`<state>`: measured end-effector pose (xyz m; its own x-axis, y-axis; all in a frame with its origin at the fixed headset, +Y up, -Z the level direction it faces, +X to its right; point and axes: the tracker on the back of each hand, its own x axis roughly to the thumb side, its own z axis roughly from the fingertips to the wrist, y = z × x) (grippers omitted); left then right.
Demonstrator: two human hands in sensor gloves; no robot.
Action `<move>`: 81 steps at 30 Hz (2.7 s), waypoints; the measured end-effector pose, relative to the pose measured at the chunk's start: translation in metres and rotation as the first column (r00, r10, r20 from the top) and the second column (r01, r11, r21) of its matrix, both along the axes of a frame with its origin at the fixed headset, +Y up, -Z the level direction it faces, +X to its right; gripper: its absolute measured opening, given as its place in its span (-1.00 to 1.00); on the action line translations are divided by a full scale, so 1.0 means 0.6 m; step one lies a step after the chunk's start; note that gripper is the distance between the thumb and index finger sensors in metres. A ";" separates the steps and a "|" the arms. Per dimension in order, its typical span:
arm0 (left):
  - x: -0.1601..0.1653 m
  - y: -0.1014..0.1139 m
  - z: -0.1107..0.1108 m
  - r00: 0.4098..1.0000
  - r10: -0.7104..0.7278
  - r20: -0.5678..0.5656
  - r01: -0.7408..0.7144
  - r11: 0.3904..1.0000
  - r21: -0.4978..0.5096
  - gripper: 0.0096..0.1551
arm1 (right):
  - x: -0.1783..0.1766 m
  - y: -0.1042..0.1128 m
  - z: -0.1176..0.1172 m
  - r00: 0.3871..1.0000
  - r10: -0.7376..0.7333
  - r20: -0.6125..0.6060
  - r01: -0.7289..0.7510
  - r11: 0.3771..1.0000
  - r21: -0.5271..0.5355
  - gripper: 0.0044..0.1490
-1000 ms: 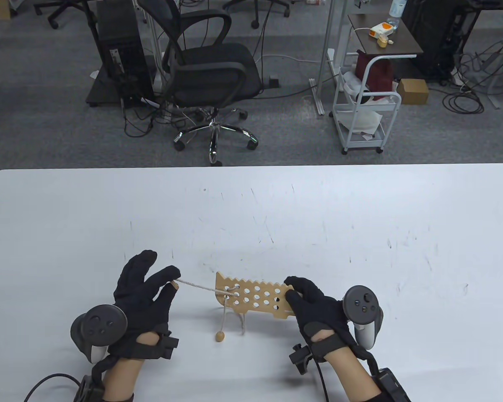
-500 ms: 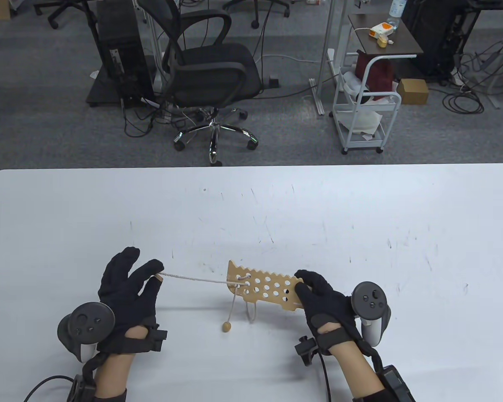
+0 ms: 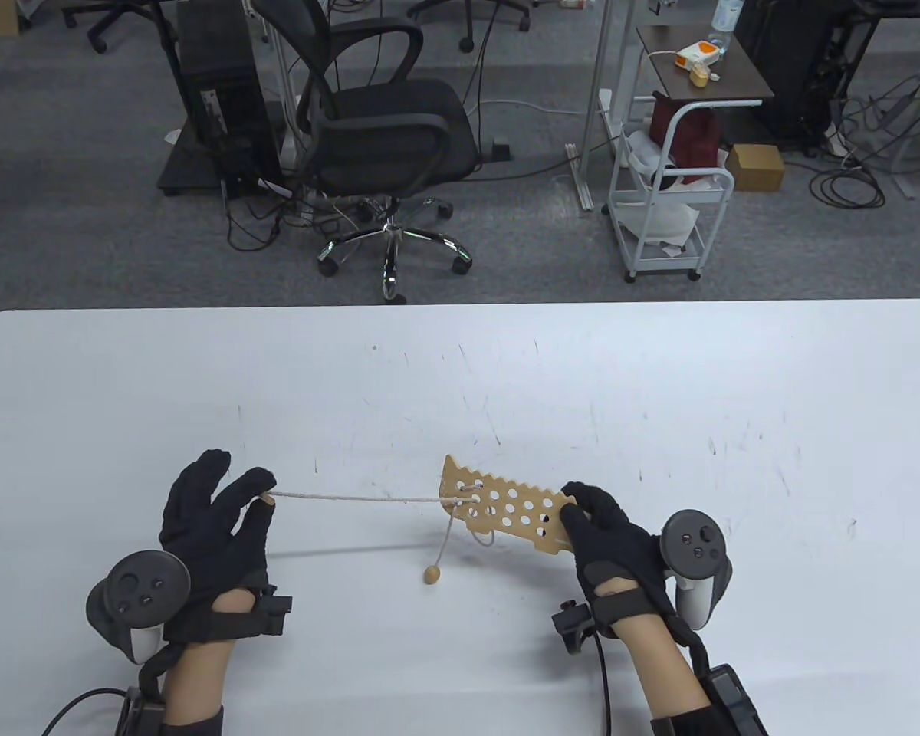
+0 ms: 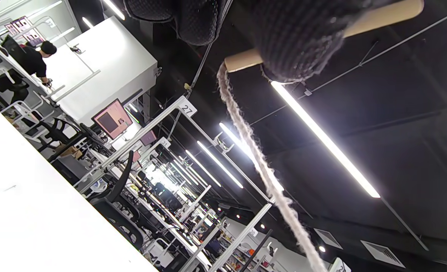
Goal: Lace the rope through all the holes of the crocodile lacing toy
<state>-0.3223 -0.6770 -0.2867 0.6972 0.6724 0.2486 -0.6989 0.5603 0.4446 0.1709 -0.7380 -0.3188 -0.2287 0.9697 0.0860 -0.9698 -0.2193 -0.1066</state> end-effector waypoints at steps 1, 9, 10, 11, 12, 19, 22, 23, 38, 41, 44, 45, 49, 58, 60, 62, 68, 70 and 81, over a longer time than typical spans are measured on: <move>-0.001 0.000 0.000 1.000 0.002 -0.004 -0.002 1.000 0.001 -0.51 | 0.003 -0.001 -0.001 1.000 -0.002 0.007 0.002 1.000 -0.002 -0.41; -0.016 0.006 0.004 0.999 0.026 -0.037 -0.025 1.000 0.015 -0.51 | 0.022 -0.008 -0.008 0.998 -0.003 0.069 0.004 1.000 -0.016 -0.41; -0.020 0.007 0.005 0.998 0.042 -0.045 -0.041 0.999 0.020 -0.51 | 0.025 -0.009 -0.009 0.997 -0.004 0.074 0.005 1.000 -0.022 -0.41; -0.023 0.007 0.005 0.998 0.049 -0.050 -0.048 0.999 0.023 -0.51 | 0.027 -0.009 -0.010 0.997 -0.005 0.079 0.007 1.000 -0.021 -0.41; -0.026 0.008 0.006 0.997 0.057 -0.058 -0.056 0.998 0.024 -0.51 | 0.030 -0.011 -0.011 0.996 -0.007 0.089 0.009 1.000 -0.023 -0.41; -0.037 0.011 0.009 0.993 0.078 -0.085 -0.076 0.997 0.032 -0.50 | 0.044 -0.018 -0.016 0.992 -0.009 0.124 0.014 0.999 -0.042 -0.41; -0.043 0.012 0.011 0.991 0.085 -0.108 -0.082 0.996 0.036 -0.51 | 0.052 -0.019 -0.019 0.989 -0.006 0.145 0.012 0.999 -0.043 -0.41; -0.045 0.012 0.011 0.990 0.090 -0.112 -0.086 0.996 0.037 -0.51 | 0.054 -0.019 -0.019 0.988 -0.004 0.152 0.011 0.999 -0.042 -0.41; -0.084 0.016 0.023 0.964 0.146 -0.224 -0.134 0.989 0.069 -0.50 | 0.086 -0.029 -0.021 0.965 -0.007 0.261 0.027 0.997 -0.073 -0.42; -0.095 0.017 0.027 0.954 0.178 -0.243 -0.162 0.983 0.085 -0.50 | 0.095 -0.032 -0.020 0.956 -0.003 0.294 0.029 0.996 -0.083 -0.42; -0.101 0.016 0.029 0.948 0.185 -0.258 -0.168 0.982 0.089 -0.49 | 0.103 -0.033 -0.020 0.948 0.009 0.320 0.020 0.996 -0.085 -0.42; -0.104 0.016 0.029 0.947 0.186 -0.263 -0.168 0.982 0.089 -0.49 | 0.105 -0.034 -0.020 0.945 0.015 0.327 0.014 0.996 -0.088 -0.42; -0.115 0.013 0.028 0.941 0.180 -0.288 -0.161 0.983 0.087 -0.49 | 0.113 -0.036 -0.018 0.932 0.025 0.362 0.009 0.996 -0.093 -0.42; -0.110 0.013 0.026 0.950 0.144 -0.278 -0.127 0.989 0.076 -0.49 | 0.117 -0.032 -0.014 0.917 0.016 0.399 0.008 0.998 -0.059 -0.43; -0.107 0.013 0.024 0.955 0.130 -0.268 -0.115 0.991 0.072 -0.49 | 0.113 -0.031 -0.015 0.922 0.017 0.386 0.005 0.998 -0.055 -0.43; -0.103 0.014 0.022 0.960 0.118 -0.253 -0.104 0.992 0.069 -0.49 | 0.108 -0.029 -0.015 0.926 0.015 0.376 0.002 0.999 -0.045 -0.43; -0.082 0.013 0.014 0.976 0.054 -0.209 -0.045 0.998 0.046 -0.48 | 0.089 -0.024 -0.015 0.946 0.010 0.324 -0.002 1.000 -0.023 -0.43; -0.076 0.013 0.012 0.980 0.043 -0.196 -0.036 0.999 0.040 -0.48 | 0.082 -0.022 -0.014 0.951 0.007 0.308 -0.002 1.000 -0.017 -0.42; -0.030 0.009 -0.002 0.994 -0.092 -0.060 0.093 0.996 0.001 -0.42 | 0.039 -0.014 -0.009 0.980 0.010 0.198 -0.014 1.000 0.021 -0.42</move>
